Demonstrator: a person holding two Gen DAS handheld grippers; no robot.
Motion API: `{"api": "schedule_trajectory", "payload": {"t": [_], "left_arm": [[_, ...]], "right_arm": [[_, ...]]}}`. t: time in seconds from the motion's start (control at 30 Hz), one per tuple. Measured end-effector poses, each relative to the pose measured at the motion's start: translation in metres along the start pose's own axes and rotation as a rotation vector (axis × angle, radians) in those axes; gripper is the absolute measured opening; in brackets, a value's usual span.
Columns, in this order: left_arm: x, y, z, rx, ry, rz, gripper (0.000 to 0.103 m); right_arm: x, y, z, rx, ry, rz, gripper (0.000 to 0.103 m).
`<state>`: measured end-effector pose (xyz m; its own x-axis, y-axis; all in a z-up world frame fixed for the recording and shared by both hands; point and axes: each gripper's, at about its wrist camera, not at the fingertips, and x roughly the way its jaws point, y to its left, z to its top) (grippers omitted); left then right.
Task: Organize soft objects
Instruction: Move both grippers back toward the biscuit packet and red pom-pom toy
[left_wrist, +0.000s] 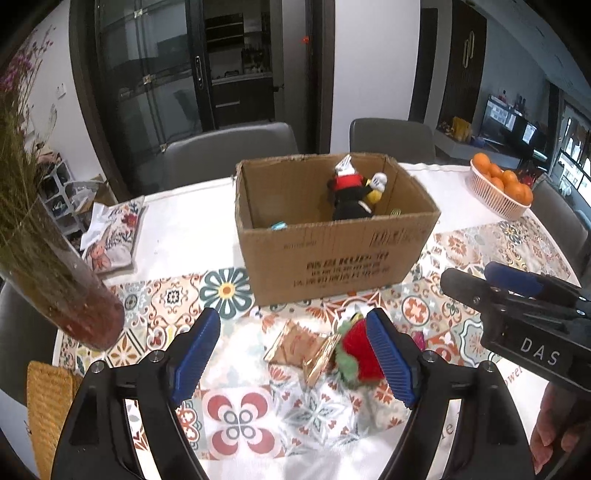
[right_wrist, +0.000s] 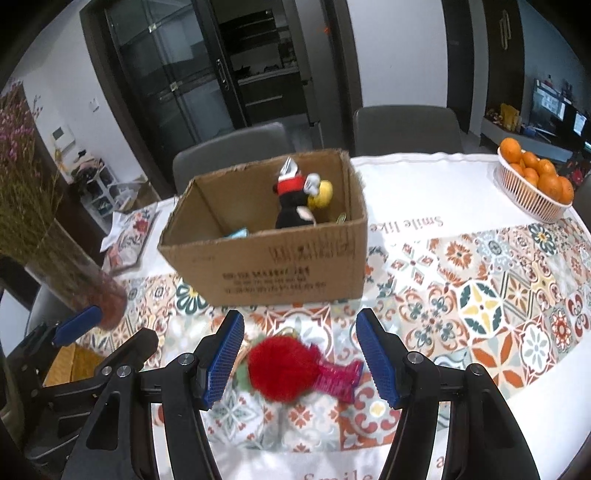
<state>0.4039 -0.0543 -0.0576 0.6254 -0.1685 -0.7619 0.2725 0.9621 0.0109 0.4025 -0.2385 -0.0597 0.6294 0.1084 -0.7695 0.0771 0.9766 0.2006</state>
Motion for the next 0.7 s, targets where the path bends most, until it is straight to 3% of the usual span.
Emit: {"api": "schedule_trajectory", "payload": {"t": [0.33, 0.43, 0.7], "left_arm": [[0.008, 0.007, -0.032, 0.019, 0.049, 0.002, 0.081], [0.01, 0.008, -0.04, 0.03, 0.054, -0.007, 0.081], [0.032, 0.013, -0.063, 0.052, 0.116, -0.051, 0.082]], "right_arm": [[0.013, 0.009, -0.027, -0.046, 0.05, 0.012, 0.065], [0.019, 0.012, -0.035, -0.052, 0.072, 0.025, 0.072], [0.043, 0.022, -0.048, -0.104, 0.148, 0.021, 0.073]]}}
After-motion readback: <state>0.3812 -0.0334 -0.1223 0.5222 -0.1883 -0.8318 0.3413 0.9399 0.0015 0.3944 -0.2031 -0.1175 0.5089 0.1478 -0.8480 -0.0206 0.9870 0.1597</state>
